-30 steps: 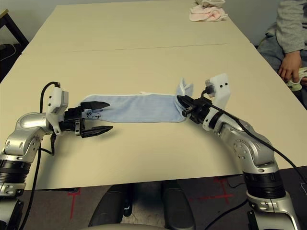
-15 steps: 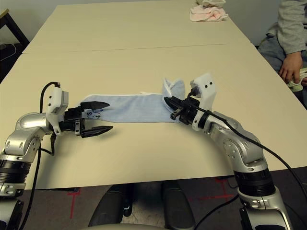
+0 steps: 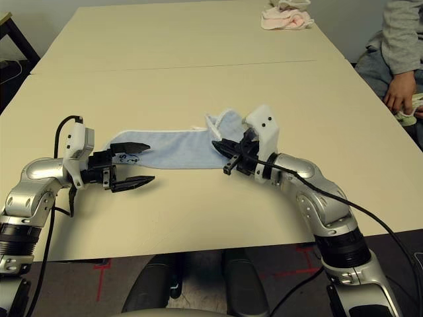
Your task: Fold the towel and set it aside.
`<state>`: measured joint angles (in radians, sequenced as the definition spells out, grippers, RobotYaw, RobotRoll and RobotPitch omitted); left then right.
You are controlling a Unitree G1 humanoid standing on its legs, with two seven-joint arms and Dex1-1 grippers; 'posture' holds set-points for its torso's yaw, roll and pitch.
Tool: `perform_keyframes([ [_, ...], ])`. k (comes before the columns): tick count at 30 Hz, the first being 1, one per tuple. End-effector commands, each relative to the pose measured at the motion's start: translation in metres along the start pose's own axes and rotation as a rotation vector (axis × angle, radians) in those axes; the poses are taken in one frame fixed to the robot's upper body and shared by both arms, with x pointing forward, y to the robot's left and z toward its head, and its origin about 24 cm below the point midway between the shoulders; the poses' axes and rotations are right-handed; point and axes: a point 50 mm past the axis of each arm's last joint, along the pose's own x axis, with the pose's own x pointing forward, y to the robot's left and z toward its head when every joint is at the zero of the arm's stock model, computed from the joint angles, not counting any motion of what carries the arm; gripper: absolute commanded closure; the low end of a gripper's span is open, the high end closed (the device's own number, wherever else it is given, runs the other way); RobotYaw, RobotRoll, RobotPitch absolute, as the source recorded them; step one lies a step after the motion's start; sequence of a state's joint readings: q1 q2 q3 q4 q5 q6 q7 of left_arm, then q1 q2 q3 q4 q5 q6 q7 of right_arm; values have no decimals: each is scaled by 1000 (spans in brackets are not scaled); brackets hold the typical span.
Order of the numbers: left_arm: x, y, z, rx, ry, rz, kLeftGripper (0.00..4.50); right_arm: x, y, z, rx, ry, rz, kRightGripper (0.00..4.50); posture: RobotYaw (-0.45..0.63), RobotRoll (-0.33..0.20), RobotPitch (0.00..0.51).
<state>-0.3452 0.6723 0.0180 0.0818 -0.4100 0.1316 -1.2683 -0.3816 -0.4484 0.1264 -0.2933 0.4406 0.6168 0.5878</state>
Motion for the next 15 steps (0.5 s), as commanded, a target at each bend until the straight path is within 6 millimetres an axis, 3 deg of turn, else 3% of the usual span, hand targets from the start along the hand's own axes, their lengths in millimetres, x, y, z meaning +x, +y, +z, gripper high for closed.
perform_keyframes([
  [1,0,-2,-2,-1,18,-15,0,7,7,-1,-23,-2,47,4472,67,0,152],
  [15,0,-4,-2,-4,20,-16,0,16,12,-4,-172,54,125,4472,69,0,157],
])
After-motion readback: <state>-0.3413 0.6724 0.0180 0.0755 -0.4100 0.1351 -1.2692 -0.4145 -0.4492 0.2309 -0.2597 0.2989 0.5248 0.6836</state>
